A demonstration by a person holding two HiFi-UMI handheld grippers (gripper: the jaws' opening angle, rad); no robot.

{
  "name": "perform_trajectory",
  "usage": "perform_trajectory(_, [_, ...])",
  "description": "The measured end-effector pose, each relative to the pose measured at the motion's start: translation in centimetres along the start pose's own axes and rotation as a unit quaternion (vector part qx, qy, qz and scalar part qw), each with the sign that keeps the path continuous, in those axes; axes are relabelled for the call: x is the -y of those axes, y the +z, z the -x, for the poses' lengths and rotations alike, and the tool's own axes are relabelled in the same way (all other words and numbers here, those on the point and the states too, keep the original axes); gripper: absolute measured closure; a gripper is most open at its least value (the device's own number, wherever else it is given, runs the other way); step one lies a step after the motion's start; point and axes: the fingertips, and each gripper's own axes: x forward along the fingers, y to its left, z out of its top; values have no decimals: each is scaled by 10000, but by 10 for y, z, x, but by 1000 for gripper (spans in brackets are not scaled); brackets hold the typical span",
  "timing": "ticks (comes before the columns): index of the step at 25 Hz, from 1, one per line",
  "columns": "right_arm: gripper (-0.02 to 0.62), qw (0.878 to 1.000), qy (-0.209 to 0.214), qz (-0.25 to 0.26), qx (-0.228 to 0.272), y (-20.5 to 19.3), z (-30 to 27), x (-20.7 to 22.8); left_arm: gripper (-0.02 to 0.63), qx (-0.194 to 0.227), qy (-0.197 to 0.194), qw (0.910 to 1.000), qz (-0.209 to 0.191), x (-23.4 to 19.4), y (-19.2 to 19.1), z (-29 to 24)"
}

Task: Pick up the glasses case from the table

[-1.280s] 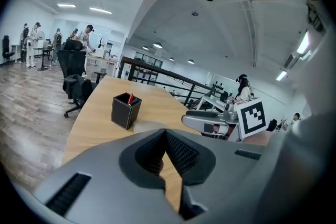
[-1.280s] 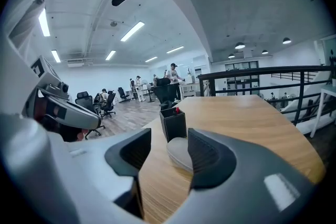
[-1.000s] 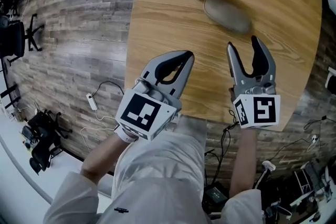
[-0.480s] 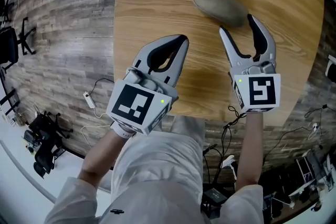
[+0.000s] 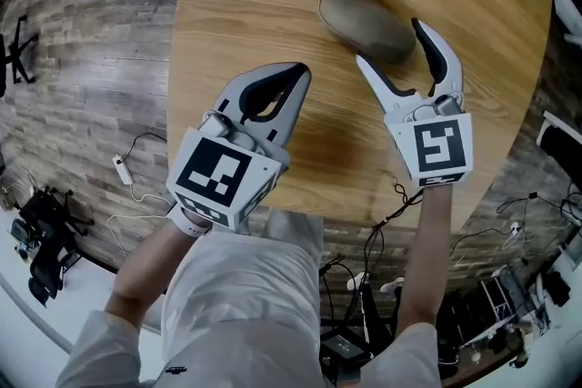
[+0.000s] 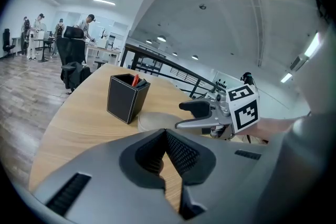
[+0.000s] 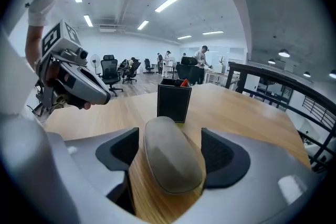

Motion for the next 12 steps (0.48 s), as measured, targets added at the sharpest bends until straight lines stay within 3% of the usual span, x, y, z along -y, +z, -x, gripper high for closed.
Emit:
perform_trajectory(7, [225,9969,709,283,-211,-16,-19,-4,598,8,8,10000,46,-8,-2,-13])
perform_trajectory(12, [208,9921,933,657,-525,-27,-33,-2,598,-70,-25,10000,-11,-7,-6,-19])
